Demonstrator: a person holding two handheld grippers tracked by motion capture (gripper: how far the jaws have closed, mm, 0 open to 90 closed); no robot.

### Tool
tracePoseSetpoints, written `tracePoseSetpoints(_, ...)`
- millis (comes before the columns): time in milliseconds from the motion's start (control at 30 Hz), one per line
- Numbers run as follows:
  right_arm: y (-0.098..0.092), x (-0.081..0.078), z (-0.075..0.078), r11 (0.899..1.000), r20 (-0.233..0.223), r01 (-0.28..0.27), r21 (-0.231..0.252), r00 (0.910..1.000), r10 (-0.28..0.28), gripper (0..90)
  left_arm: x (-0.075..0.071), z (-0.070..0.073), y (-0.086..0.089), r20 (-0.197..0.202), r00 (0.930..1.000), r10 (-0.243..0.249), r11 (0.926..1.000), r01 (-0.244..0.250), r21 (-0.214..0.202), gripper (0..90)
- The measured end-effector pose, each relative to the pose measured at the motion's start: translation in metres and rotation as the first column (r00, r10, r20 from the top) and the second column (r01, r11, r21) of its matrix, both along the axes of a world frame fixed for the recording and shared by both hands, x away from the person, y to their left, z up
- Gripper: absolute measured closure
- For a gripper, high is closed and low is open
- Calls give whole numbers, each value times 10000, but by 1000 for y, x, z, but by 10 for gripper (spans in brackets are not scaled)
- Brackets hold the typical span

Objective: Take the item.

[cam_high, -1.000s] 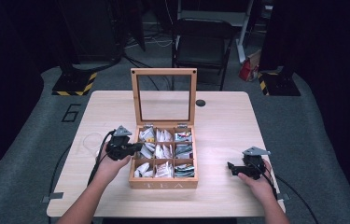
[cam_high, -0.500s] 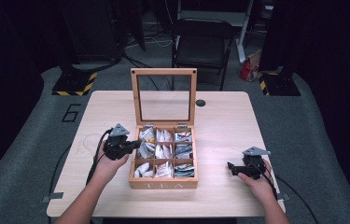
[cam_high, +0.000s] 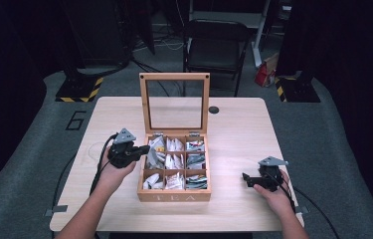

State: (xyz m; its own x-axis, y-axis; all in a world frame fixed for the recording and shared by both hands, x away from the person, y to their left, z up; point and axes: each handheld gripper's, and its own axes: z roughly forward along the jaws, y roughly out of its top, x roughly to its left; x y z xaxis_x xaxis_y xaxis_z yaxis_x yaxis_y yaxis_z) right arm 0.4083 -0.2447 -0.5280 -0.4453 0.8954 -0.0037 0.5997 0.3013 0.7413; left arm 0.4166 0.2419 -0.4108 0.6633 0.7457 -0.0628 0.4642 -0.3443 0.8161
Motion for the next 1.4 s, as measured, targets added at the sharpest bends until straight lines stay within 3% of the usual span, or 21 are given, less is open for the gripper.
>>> tracePoseSetpoints(367, 0, 0, 0, 10000, 2, 24, 9, 10000, -24, 131, -1, 9, 1, 321, 9995, -6, 10000, 8, -64, 900)
tracePoseSetpoints(633, 1, 0, 0, 10000, -60, -1, 99, 10000, 1, 131, -1, 23, 5, 547, 9985, 13, 9995, 3, -300, 900)
tracePoseSetpoints(1400, 0, 0, 0, 10000, -1, -3, 0, 10000, 3, 131, -3, 42, 9, 963, 9953, 38, 9994, -6, -332, 900)
